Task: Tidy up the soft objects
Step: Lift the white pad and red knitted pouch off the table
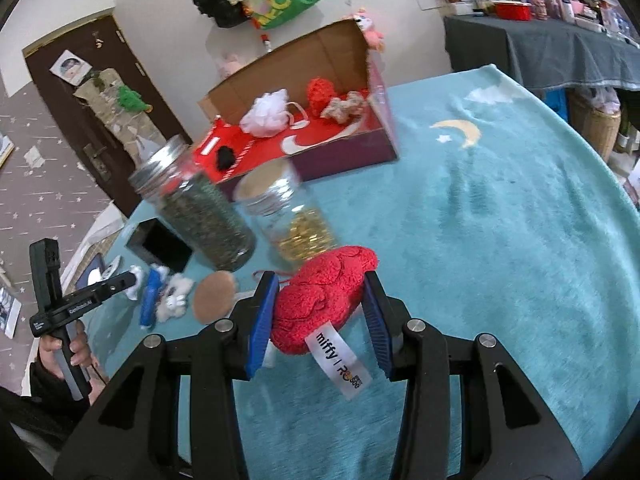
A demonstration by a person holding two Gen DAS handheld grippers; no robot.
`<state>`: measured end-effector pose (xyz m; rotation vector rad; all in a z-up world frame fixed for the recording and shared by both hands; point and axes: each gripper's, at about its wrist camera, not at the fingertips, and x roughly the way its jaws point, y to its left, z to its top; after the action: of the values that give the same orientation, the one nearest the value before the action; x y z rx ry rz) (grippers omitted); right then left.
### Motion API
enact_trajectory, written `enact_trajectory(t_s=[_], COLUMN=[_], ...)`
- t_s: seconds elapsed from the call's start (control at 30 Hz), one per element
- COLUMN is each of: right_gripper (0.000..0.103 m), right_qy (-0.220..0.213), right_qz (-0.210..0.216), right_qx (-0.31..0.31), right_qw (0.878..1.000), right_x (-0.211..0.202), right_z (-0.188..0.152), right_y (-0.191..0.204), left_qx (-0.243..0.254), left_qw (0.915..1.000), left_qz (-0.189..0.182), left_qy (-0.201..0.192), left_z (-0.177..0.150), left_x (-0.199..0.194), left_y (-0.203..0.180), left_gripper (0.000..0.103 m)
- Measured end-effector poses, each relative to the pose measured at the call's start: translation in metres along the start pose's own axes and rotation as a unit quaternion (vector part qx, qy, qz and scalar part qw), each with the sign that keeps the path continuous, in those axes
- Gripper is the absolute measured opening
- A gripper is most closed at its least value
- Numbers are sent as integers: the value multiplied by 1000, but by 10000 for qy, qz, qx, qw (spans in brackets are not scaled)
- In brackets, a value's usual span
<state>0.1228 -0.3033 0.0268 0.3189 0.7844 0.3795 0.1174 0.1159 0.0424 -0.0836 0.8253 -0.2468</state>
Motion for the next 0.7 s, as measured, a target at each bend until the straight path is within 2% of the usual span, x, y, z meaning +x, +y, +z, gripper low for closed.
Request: enact_trajectory(t_s=[0.27,0.53,0.7], right_gripper=[41,41,41], right_qy=[257,452,513], right_qz=[-120,33,206], right_qx=[-187,-446,-526], right_qw=[9994,9980,9971], right_x=[17,28,35], right_z=[18,41,55], right_y=[-15,-27,-33], left_qx=[425,816,853], left_qw=[9991,9966,9959], left_qz=[84,-126,-285], left_qy=[-45,-14,4], left_z=[14,32,44], left_x=[12,25,30], left_y=[9,15,23], left_gripper=[12,12,12])
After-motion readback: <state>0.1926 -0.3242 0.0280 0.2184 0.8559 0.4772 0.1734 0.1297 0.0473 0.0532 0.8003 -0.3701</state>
